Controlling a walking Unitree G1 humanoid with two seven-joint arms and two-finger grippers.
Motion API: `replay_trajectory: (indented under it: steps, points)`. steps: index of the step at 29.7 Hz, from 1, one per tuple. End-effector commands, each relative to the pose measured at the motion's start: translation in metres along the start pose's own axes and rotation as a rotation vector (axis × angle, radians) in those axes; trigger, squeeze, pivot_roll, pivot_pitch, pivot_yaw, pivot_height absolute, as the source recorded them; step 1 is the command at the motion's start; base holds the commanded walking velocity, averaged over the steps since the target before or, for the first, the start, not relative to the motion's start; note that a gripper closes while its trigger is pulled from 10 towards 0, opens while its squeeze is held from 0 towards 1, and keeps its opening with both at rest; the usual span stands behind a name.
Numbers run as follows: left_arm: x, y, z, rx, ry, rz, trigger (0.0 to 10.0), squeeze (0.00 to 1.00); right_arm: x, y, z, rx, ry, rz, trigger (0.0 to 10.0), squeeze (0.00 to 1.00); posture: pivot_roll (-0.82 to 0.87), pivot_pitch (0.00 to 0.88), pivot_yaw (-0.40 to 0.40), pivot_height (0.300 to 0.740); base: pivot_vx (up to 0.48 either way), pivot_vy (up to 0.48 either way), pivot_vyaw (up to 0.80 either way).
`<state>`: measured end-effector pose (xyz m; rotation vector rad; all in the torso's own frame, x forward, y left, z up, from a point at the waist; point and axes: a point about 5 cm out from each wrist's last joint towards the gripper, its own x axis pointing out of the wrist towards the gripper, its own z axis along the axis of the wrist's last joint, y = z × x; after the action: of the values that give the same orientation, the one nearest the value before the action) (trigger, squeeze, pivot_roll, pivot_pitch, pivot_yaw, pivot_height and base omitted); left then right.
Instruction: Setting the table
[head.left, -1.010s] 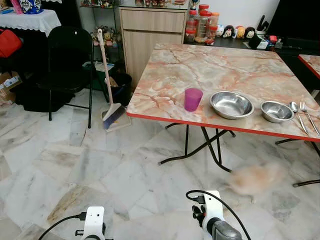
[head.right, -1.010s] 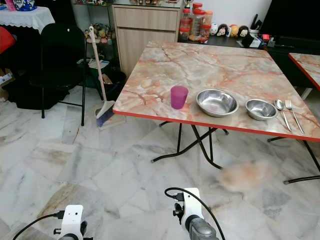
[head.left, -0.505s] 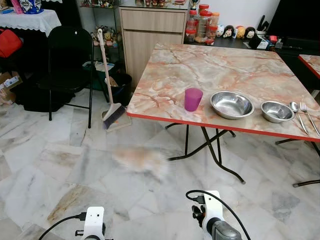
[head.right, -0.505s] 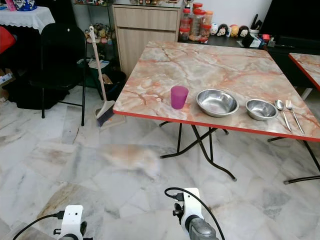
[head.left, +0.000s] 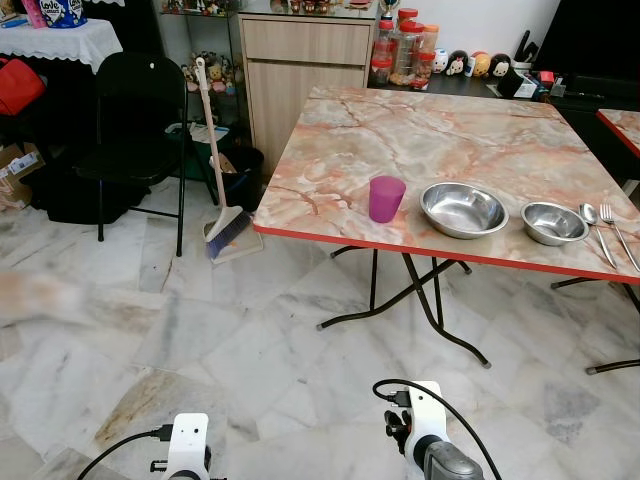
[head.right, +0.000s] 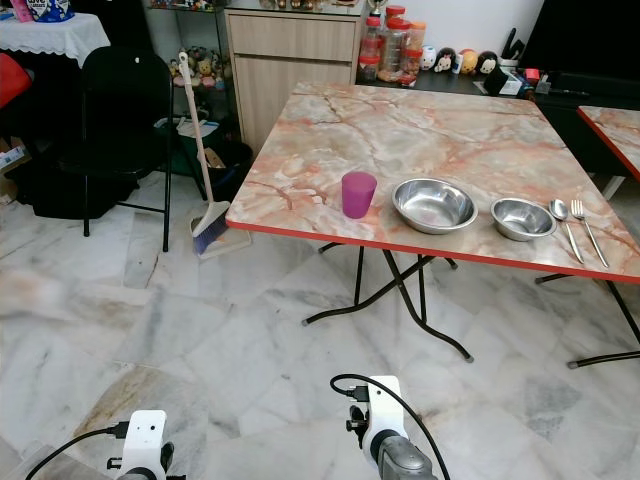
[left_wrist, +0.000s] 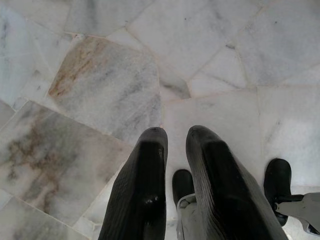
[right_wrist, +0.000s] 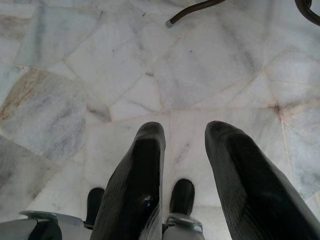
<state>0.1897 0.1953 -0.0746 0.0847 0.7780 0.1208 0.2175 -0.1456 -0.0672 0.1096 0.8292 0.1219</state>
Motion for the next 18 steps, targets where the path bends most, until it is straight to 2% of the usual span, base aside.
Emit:
replay_trajectory:
  steps: [1, 18]
  points:
    - [-0.0001, 0.0011, -0.0011, 0.003, 0.009, 0.003, 10.0, 0.00, 0.0002, -0.0004, 0.0018, 0.016, -0.011, -0.007, 10.0, 0.00, 0.14, 0.009, -0.039, 0.740, 0.000, 0.000, 0.00]
    - [0.0002, -0.0008, -0.0007, -0.013, 0.012, 0.001, 10.0, 0.00, 0.0003, -0.0020, 0.0027, 0.000, -0.004, -0.015, 10.0, 0.00, 0.14, 0.006, -0.043, 0.740, 0.000, 0.000, 0.00]
